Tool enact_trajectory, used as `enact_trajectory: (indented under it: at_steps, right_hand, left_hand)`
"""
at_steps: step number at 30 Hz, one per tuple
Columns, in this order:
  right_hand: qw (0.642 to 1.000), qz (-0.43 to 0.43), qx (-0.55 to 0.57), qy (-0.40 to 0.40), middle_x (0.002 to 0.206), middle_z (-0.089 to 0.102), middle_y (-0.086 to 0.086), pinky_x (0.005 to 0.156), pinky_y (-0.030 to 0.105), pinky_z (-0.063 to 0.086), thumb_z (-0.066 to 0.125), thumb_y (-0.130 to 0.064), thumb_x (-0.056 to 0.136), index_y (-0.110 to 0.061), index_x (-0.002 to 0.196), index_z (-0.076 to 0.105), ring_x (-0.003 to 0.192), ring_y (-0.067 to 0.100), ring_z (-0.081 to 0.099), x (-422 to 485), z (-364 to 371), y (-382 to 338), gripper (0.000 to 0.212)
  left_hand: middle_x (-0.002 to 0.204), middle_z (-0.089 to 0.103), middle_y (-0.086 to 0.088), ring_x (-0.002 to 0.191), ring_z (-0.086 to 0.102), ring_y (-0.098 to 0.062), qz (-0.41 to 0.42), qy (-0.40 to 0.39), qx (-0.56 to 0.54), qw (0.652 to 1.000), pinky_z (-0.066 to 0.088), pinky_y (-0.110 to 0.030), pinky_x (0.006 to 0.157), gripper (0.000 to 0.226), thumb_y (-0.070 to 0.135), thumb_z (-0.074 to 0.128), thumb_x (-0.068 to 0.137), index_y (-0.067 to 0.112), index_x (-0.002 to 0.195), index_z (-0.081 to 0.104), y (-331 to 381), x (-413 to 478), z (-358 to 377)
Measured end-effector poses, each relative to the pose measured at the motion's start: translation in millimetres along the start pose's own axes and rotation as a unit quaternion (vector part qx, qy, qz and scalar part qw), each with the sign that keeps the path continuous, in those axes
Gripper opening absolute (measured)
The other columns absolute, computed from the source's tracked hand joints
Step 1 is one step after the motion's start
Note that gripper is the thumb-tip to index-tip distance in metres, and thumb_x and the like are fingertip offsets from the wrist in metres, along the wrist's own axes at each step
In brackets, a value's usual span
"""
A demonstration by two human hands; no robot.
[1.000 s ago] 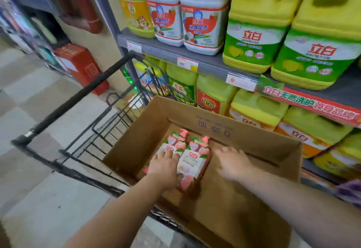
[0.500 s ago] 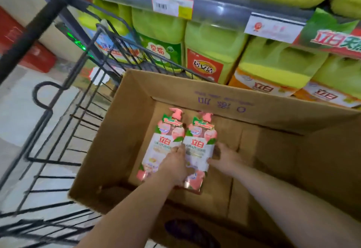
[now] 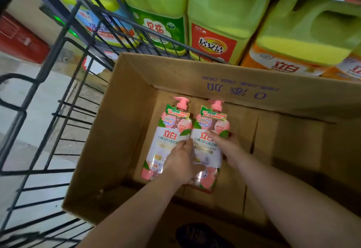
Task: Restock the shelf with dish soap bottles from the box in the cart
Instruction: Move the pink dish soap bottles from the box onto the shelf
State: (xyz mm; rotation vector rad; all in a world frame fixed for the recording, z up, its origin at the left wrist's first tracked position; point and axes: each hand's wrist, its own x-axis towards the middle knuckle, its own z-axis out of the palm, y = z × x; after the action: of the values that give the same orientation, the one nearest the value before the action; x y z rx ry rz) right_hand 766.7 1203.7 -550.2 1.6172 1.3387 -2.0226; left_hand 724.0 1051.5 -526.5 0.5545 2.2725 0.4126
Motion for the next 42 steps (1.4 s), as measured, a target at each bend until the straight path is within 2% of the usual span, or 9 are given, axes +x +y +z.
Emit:
enact_trajectory:
  at_steps: [4, 9, 14, 20, 26, 30, 34, 37, 42]
  right_hand:
    - [1.0, 0.011, 0.022, -0.009, 0.109, 0.071, 0.017, 0.076, 0.036, 0.056, 0.078, -0.021, 0.075, -0.002, 0.112, 0.066, 0.093, 0.029, 0.07, -8.2, -2.1, 0.0, 0.044]
    - [0.999, -0.011, 0.037, 0.012, 0.104, 0.072, 0.012, 0.058, 0.027, 0.051, 0.077, -0.021, 0.076, -0.006, 0.111, 0.066, 0.079, 0.019, 0.069, -22.8, -10.5, 5.9, 0.04]
    - [0.998, -0.056, -0.025, -0.011, 0.102, 0.073, 0.01, 0.07, 0.033, 0.057, 0.08, -0.024, 0.072, -0.008, 0.112, 0.064, 0.086, 0.022, 0.072, -47.1, -26.2, 4.6, 0.045]
    - [0.993, -0.092, -0.025, -0.071, 0.093, 0.077, 0.002, 0.063, 0.026, 0.057, 0.08, -0.027, 0.071, -0.021, 0.097, 0.066, 0.08, 0.015, 0.074, -89.6, -41.6, -10.9, 0.031]
    - [0.987, -0.144, -0.026, -0.068, 0.099, 0.075, 0.009, 0.083, 0.042, 0.057, 0.081, -0.025, 0.071, -0.013, 0.105, 0.066, 0.088, 0.023, 0.073, -146.5, -63.1, -40.4, 0.039]
    - [0.98, -0.194, -0.005, -0.054, 0.102, 0.074, 0.011, 0.087, 0.046, 0.056, 0.08, -0.019, 0.072, -0.012, 0.107, 0.064, 0.091, 0.026, 0.072, -190.8, -91.4, -58.1, 0.039]
    - [0.965, -0.258, 0.024, -0.034, 0.107, 0.071, 0.011, 0.089, 0.047, 0.055, 0.08, -0.019, 0.072, -0.008, 0.119, 0.053, 0.094, 0.026, 0.07, -238.4, -134.3, -67.1, 0.055]
    - [0.949, -0.311, 0.053, 0.006, 0.104, 0.07, 0.005, 0.078, 0.037, 0.058, 0.082, -0.02, 0.071, -0.013, 0.116, 0.05, 0.089, 0.019, 0.07, -273.7, -175.1, -65.5, 0.056]
    - [0.922, -0.374, 0.086, 0.057, 0.092, 0.07, -0.007, 0.057, 0.02, 0.054, 0.081, -0.027, 0.072, -0.024, 0.105, 0.05, 0.076, 0.007, 0.07, -340.4, -272.9, -41.2, 0.045]
  left_hand:
    - [0.144, 0.033, -0.001, 0.128, 0.038, -0.021, 0.004, -0.009, -0.009, 1.0, 0.04, -0.035, 0.099, 0.093, 0.047, 0.069, 0.074, 0.017, 0.147, 0.02, 3.1, -0.1, -1.1]
    - [0.144, 0.035, -0.002, 0.13, 0.037, -0.022, -0.021, -0.023, -0.05, 0.998, 0.038, -0.038, 0.104, 0.095, 0.052, 0.069, 0.073, 0.015, 0.146, 0.022, 7.8, 0.6, -6.7]
    - [0.14, 0.039, -0.002, 0.128, 0.038, -0.021, -0.033, -0.04, -0.113, 0.992, 0.036, -0.038, 0.106, 0.098, 0.05, 0.076, 0.067, 0.017, 0.145, 0.026, 13.3, -4.7, -16.4]
    - [0.11, 0.067, 0.007, 0.098, 0.065, -0.006, -0.016, -0.174, -0.331, 0.927, 0.052, -0.026, 0.085, 0.044, 0.026, 0.076, 0.075, 0.046, 0.101, 0.047, 27.9, -32.5, -33.5]
    - [0.108, 0.07, 0.0, 0.092, 0.069, -0.011, 0.019, -0.118, -0.336, 0.934, 0.055, -0.032, 0.085, 0.046, 0.023, 0.075, 0.076, 0.019, 0.117, 0.054, 72.3, -71.4, -52.6]
    - [0.108, 0.069, -0.002, 0.094, 0.068, -0.017, 0.042, -0.083, -0.307, 0.947, 0.055, -0.041, 0.087, 0.046, 0.029, 0.075, 0.076, 0.017, 0.116, 0.053, 116.0, -99.2, -64.3]
    - [0.101, 0.071, 0.002, 0.085, 0.07, -0.01, 0.107, -0.057, -0.291, 0.949, 0.057, -0.029, 0.076, 0.043, 0.027, 0.074, 0.076, 0.016, 0.113, 0.055, 168.5, -134.7, -68.4]
    - [0.084, 0.068, 0.015, 0.066, 0.065, 0.009, 0.17, -0.013, -0.267, 0.948, 0.047, -0.007, 0.054, 0.031, 0.025, 0.076, 0.074, 0.027, 0.099, 0.058, 212.6, -163.7, -64.3]
    - [0.087, 0.07, 0.012, 0.073, 0.067, 0.001, 0.257, -0.001, -0.239, 0.937, 0.051, -0.014, 0.061, 0.032, 0.017, 0.078, 0.072, 0.032, 0.091, 0.057, 301.3, -223.2, -25.8]
